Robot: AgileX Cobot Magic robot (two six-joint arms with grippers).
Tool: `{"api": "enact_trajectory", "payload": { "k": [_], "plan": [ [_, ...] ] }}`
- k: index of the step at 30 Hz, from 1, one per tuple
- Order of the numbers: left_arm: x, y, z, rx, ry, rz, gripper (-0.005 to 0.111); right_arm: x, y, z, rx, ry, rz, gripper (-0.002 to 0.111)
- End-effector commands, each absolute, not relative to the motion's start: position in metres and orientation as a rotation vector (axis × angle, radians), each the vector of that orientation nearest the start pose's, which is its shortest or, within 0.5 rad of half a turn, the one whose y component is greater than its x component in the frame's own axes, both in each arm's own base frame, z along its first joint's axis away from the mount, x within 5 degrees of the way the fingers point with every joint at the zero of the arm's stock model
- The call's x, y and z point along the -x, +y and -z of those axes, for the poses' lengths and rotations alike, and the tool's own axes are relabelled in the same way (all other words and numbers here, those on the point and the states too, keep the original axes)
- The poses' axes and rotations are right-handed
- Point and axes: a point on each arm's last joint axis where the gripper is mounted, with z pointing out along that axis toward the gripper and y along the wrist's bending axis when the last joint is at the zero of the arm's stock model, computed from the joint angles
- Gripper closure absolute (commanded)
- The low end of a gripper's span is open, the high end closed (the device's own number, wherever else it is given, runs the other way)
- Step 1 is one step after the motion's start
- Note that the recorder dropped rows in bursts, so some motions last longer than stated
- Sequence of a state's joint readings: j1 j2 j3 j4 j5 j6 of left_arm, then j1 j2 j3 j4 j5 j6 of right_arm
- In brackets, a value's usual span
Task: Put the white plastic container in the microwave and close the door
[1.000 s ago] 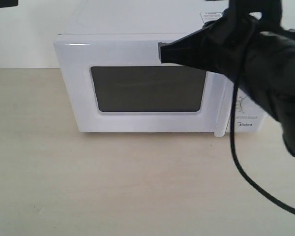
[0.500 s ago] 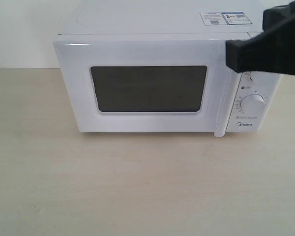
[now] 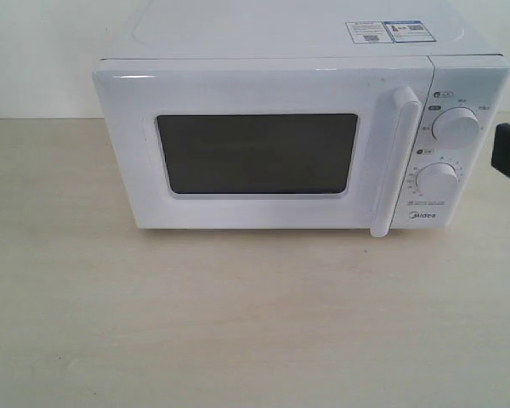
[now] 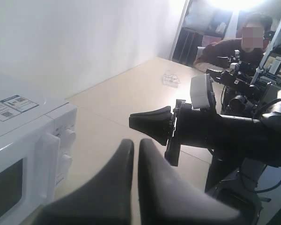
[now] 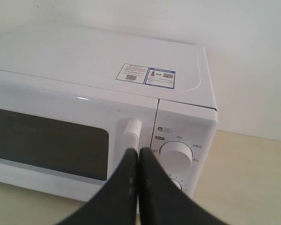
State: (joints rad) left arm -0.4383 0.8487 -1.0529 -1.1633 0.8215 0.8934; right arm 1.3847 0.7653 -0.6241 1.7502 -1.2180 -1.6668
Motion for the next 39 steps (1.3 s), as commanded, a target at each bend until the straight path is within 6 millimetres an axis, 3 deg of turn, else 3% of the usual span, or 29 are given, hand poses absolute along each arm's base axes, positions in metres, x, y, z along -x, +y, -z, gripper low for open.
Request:
{"api": "enact_trajectory", "payload": {
  "k": [1, 22, 25, 29, 34, 39],
  "plan": [
    [-0.102, -0.116, -0.447, -0.825, 1.535, 1.031, 0.102, -0.102, 0.087, -0.337, 0.218, 1.740, -0.054, 0.108],
    [-0.103, -0.116, -0.447, -0.825, 1.535, 1.029, 0.102, -0.102, 0.087, -0.337, 0.214, 1.740, -0.057, 0.108],
    [-0.101, -0.111, -0.447, -0.890, 1.491, 0.873, 0.102, -0.102, 0.087, -0.337, 0.214, 1.740, -0.057, 0.108],
    [-0.087, -0.099, -0.451, -0.914, 1.450, 0.746, 0.102, -0.102, 0.087, -0.337, 0.214, 1.740, -0.057, 0.108],
    [-0.060, -0.073, -0.464, -0.711, 1.356, 0.686, 0.102, -0.102, 0.087, -0.337, 0.212, 1.741, -0.059, 0.108],
    [-0.032, -0.054, -0.456, -0.611, 1.286, 0.602, 0.102, -0.102, 0.087, -0.337, 0.212, 1.741, -0.059, 0.108]
  ]
}}
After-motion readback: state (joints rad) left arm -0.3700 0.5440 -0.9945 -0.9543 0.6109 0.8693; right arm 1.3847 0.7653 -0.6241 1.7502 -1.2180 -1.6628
